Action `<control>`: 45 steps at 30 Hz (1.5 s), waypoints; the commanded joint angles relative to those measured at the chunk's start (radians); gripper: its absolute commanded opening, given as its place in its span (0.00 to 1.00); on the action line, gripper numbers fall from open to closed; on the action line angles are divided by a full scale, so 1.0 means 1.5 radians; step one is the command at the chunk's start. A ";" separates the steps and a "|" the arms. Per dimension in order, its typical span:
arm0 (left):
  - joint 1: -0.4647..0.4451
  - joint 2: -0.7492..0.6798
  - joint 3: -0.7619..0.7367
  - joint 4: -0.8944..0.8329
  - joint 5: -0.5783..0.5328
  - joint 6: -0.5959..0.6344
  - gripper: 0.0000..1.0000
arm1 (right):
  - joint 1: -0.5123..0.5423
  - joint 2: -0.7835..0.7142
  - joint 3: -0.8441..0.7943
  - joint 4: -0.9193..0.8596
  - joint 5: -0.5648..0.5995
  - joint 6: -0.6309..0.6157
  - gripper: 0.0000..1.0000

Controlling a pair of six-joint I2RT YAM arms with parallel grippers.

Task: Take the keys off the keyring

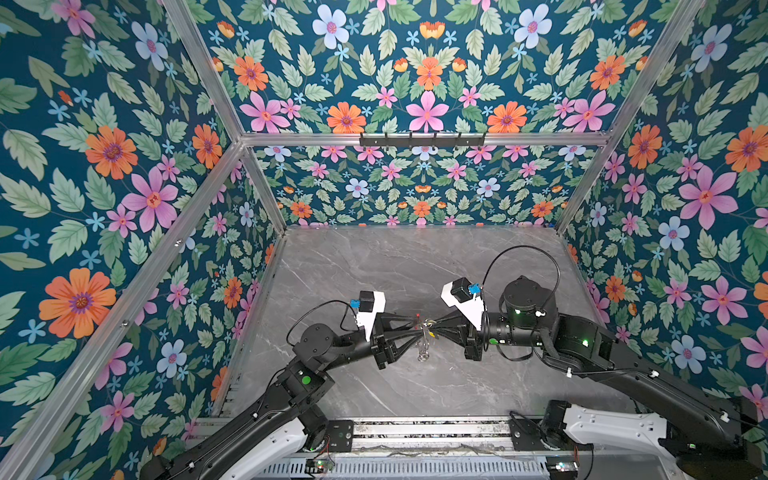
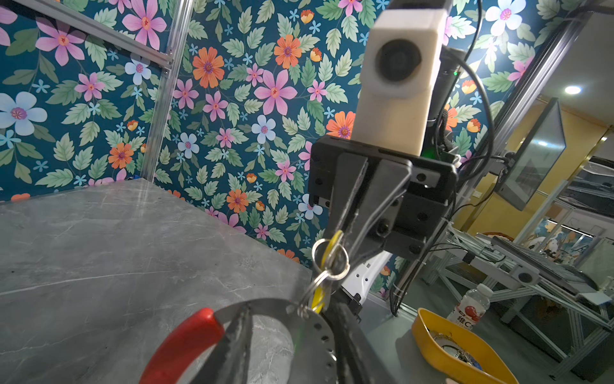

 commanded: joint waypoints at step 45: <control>-0.001 0.004 0.029 0.041 0.035 0.028 0.00 | 0.000 -0.005 -0.019 0.022 -0.007 0.019 0.00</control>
